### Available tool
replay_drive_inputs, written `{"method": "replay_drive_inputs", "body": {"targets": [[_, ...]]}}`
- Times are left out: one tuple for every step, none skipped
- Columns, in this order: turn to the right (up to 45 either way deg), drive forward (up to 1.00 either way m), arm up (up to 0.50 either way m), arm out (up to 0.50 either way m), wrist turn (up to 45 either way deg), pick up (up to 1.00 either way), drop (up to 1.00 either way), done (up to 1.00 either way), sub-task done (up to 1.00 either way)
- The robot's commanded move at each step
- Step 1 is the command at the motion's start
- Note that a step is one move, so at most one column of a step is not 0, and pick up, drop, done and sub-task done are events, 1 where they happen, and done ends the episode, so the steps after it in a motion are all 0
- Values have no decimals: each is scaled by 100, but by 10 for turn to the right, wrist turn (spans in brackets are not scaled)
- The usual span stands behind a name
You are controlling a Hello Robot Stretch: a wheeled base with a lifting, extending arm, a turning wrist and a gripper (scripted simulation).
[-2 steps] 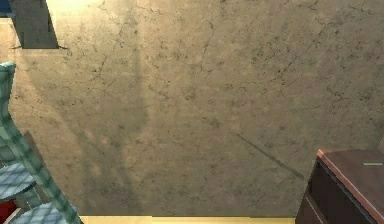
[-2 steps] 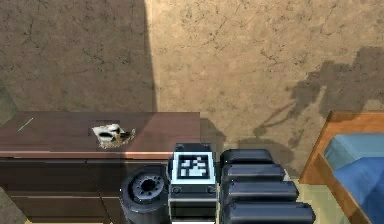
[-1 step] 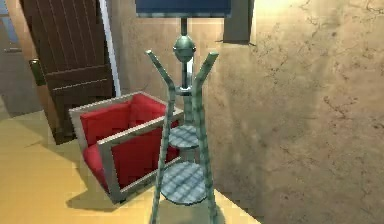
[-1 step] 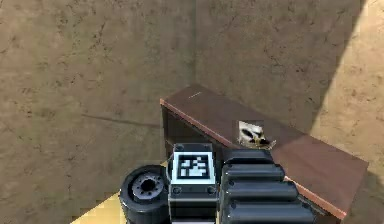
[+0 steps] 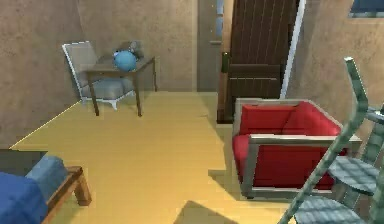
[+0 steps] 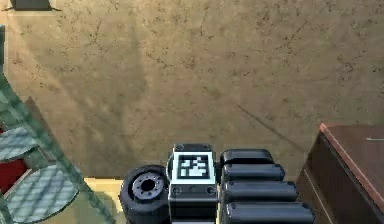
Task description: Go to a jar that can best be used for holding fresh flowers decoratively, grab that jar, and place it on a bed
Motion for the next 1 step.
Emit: {"method": "replay_drive_inputs", "body": {"targets": [[-450,0,0,0,0,0,0,0,0]]}}
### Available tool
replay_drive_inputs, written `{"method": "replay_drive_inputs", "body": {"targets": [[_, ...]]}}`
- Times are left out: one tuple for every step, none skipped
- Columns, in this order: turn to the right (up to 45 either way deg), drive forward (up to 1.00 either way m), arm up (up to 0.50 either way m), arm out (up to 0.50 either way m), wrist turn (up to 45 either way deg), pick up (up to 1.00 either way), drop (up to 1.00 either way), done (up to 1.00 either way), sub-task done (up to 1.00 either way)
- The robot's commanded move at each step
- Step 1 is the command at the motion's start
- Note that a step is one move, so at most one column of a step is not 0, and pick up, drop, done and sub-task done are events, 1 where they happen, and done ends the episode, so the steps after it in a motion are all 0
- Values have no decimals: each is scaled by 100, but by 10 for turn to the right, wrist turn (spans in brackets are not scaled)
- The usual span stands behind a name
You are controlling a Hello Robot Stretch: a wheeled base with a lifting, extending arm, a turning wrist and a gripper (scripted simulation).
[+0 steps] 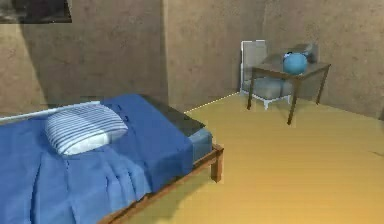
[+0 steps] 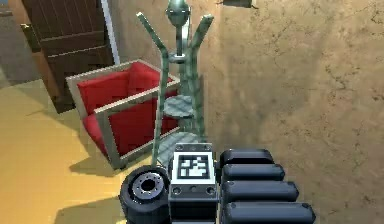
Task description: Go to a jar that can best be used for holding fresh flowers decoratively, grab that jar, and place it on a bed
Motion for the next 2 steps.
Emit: {"method": "replay_drive_inputs", "body": {"targets": [[-390,0,0,0,0,0,0,0,0],[0,35,0,0,0,0,0,0,0]]}}
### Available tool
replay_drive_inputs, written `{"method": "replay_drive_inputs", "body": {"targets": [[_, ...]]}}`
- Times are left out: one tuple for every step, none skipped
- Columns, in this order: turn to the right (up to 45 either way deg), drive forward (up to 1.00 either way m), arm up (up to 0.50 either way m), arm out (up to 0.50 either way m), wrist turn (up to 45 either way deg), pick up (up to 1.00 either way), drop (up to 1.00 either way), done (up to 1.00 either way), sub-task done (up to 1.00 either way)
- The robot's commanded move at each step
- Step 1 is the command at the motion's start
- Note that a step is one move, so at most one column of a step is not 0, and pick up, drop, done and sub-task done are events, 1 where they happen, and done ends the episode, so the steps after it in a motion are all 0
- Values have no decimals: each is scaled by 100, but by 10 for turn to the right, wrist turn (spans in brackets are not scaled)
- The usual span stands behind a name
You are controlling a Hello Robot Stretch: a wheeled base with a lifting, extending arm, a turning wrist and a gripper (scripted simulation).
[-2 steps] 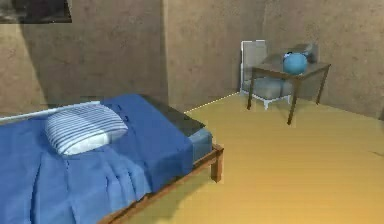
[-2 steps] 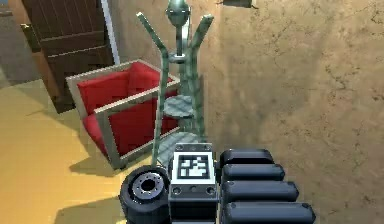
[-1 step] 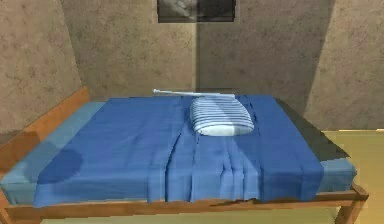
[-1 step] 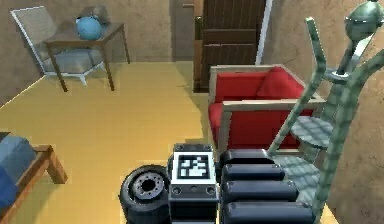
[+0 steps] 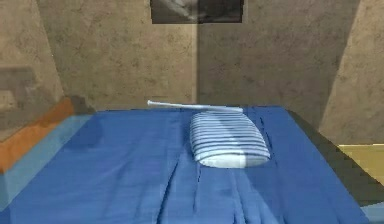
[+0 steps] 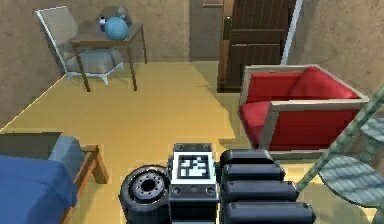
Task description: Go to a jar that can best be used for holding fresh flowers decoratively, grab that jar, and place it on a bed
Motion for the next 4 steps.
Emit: {"method": "replay_drive_inputs", "body": {"targets": [[60,0,0,0,0,0,0,0,0],[-120,0,0,0,0,0,0,0,0],[60,0,0,0,0,0,0,0,0],[30,0,0,0,0,0,0,0,0]]}}
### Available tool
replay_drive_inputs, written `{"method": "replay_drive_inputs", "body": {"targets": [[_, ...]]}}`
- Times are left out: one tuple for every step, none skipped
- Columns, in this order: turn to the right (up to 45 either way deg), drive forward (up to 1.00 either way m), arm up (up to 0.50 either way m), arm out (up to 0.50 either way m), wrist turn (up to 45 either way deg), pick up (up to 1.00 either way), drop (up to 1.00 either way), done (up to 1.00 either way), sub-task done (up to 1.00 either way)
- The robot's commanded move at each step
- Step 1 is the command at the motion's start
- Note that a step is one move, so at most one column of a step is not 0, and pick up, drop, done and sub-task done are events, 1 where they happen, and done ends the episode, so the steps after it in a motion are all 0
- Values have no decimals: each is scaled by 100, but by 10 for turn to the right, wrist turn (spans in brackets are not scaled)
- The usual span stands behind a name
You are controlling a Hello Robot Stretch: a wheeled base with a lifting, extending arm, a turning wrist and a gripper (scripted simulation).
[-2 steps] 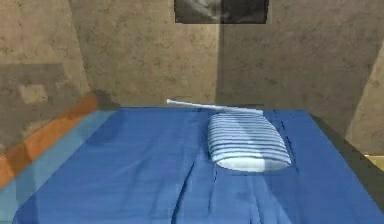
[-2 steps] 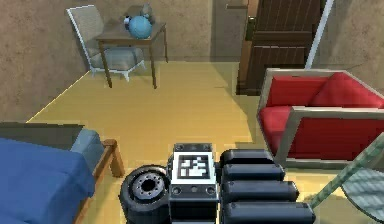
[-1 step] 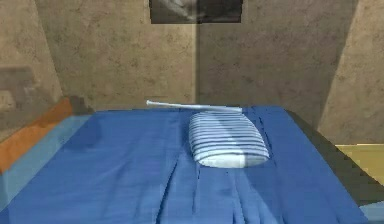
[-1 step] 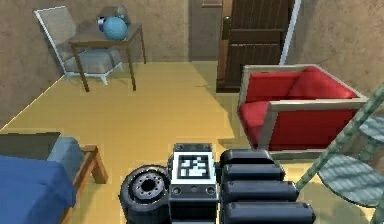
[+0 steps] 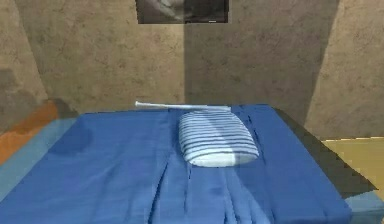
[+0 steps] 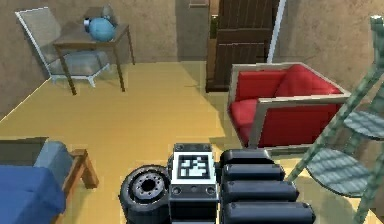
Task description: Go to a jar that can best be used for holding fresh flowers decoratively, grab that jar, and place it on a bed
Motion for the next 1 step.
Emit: {"method": "replay_drive_inputs", "body": {"targets": [[-90,0,0,0,0,0,0,0,0]]}}
